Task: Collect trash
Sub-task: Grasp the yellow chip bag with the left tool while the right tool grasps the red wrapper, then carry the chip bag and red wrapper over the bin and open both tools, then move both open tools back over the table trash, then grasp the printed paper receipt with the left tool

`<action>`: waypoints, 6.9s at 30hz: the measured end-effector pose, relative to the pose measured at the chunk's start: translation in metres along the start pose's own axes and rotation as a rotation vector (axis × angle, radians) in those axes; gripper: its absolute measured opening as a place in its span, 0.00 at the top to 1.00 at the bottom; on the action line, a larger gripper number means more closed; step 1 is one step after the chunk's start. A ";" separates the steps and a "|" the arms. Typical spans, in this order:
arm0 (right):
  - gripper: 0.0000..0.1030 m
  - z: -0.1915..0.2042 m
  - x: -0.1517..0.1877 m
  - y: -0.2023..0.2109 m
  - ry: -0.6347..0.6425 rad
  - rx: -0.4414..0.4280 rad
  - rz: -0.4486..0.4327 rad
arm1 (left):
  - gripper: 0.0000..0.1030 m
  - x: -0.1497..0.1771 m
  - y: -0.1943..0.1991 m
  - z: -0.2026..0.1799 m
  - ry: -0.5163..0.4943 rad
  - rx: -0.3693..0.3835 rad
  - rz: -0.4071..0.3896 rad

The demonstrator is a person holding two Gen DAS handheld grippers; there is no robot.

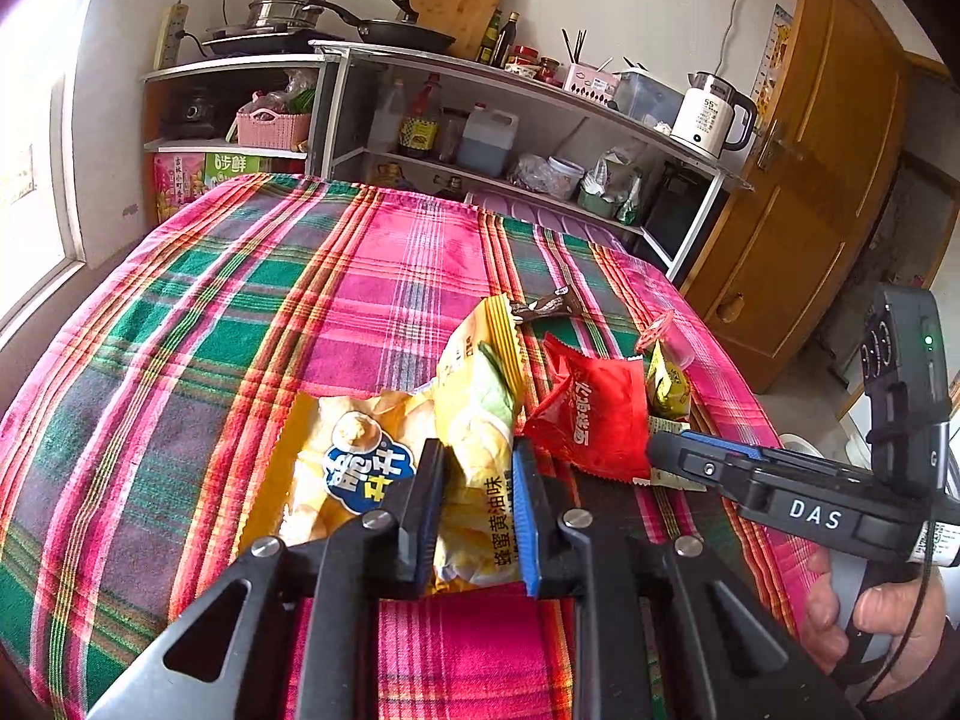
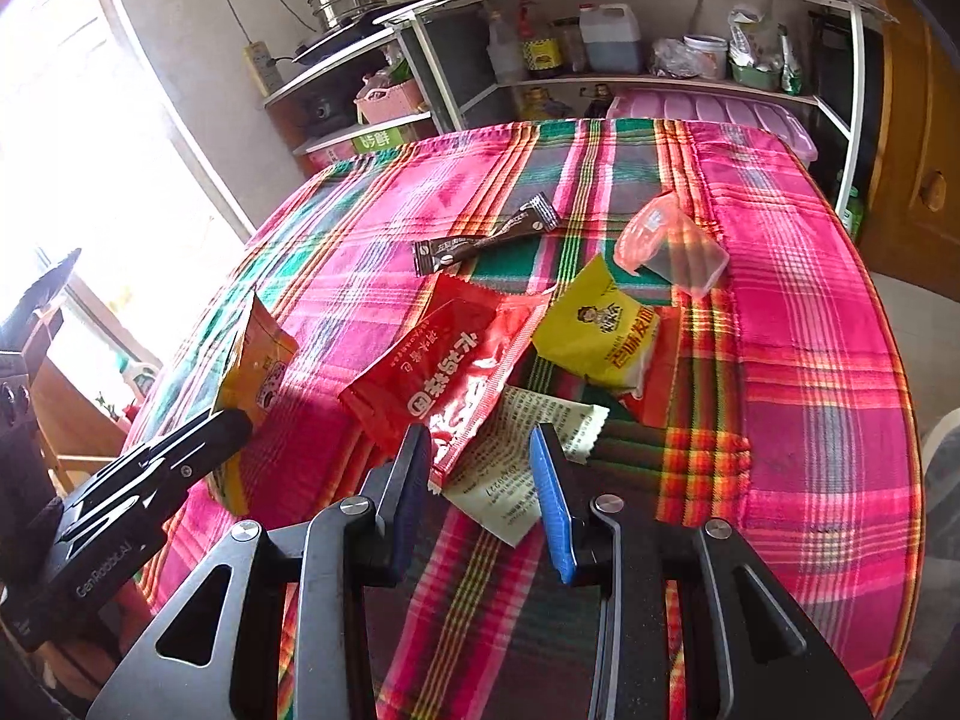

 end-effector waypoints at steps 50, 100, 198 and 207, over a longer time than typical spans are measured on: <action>1.00 -0.014 0.039 0.094 0.022 0.035 -0.135 | 0.78 0.014 0.038 -0.072 -0.128 0.062 -0.009; 1.00 -0.222 0.130 0.213 -0.380 0.223 -0.296 | 0.78 0.043 -0.036 -0.335 -0.465 0.380 0.128; 0.64 -0.085 0.082 0.152 -0.108 0.139 -0.207 | 0.49 0.012 0.006 -0.115 -0.202 0.098 -0.016; 0.64 -0.081 0.062 0.130 -0.081 0.132 -0.180 | 0.49 -0.013 -0.029 -0.098 -0.204 0.043 0.011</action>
Point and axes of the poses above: each gripper's, at about its wrist camera, not at the fingertips, and y roughly against the way its jaws point, z to its left, x to its underside, the point moved 2 cm from there along -y, roughly the way its jaws point, and after that the axes turned 6 degrees about z, right-handed, at the moved point
